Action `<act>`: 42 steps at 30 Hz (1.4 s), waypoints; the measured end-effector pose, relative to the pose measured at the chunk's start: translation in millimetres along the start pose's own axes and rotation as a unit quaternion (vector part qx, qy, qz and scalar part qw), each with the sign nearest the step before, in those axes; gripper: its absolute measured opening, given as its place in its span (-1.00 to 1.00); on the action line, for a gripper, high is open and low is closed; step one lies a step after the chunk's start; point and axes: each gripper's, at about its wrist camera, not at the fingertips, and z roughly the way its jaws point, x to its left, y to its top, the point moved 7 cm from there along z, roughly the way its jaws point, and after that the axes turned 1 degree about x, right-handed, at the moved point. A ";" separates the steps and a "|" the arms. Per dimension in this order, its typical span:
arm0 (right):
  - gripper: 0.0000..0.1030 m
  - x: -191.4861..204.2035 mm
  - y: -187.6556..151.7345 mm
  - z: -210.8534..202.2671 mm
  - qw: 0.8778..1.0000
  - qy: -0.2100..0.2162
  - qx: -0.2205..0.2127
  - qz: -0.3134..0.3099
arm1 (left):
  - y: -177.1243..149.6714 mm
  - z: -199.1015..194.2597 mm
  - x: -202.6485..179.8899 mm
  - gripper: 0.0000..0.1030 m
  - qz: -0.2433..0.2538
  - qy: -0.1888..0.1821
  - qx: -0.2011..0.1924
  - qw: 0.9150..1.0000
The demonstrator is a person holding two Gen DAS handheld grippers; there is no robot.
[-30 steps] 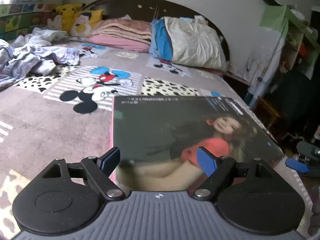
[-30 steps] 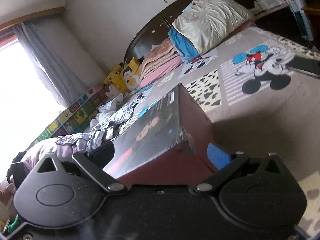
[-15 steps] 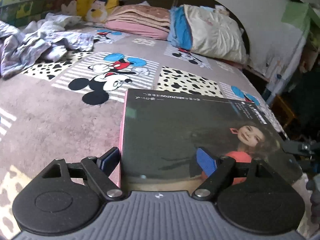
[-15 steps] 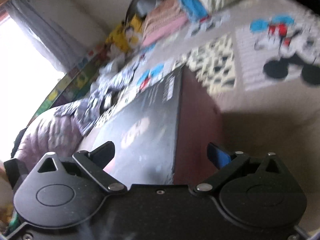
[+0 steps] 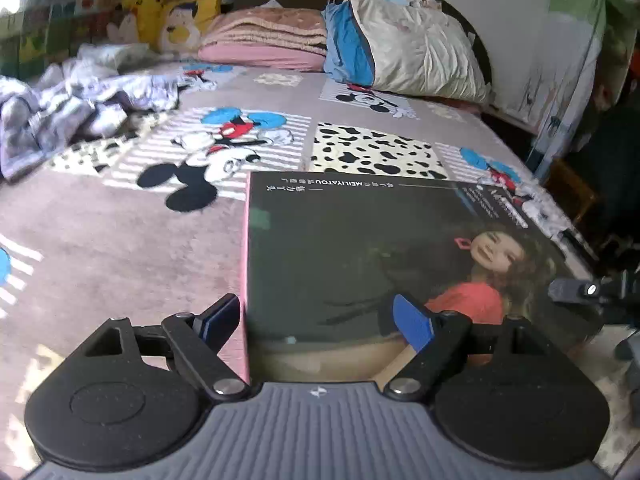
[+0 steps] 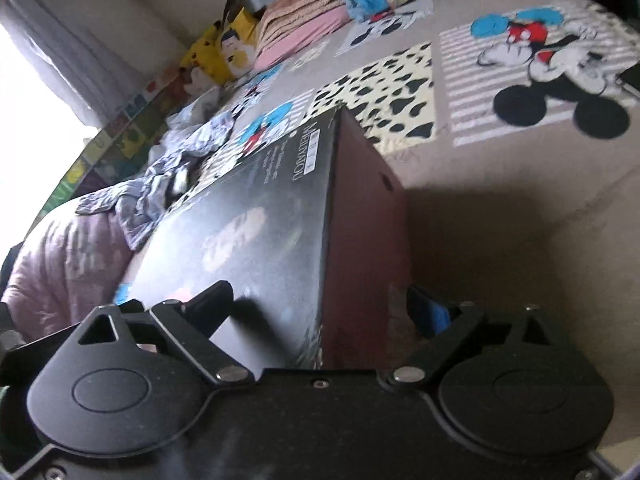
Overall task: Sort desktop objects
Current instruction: 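Carry the photo book with both tools and lay it on the shoebox, then release the book and withdraw both tools from the shoebox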
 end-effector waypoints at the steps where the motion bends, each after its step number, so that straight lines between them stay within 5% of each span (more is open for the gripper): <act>1: 0.80 0.3 -0.2 -4.8 1.000 -0.013 -0.006 -0.005 | -1.6 -3.6 -1.1 0.62 0.006 0.006 0.000 1.000; 5: 0.80 10.7 -1.6 -35.5 0.994 -0.085 -0.039 -0.056 | -14.2 -24.8 -5.1 0.63 0.025 0.023 -0.003 0.999; 9: 0.86 28.8 -13.1 -75.1 0.988 -0.113 -0.068 -0.083 | -32.5 -46.1 -10.2 0.63 0.028 0.028 0.000 0.999; 30: 0.95 85.4 -94.4 -179.4 0.971 -0.182 -0.067 -0.139 | -94.0 -178.2 -52.4 0.63 -0.005 0.008 -0.034 0.999; 42: 0.97 103.2 -145.2 -233.8 0.963 -0.213 -0.056 -0.157 | -123.3 -246.8 -80.2 0.63 0.026 0.001 -0.059 0.998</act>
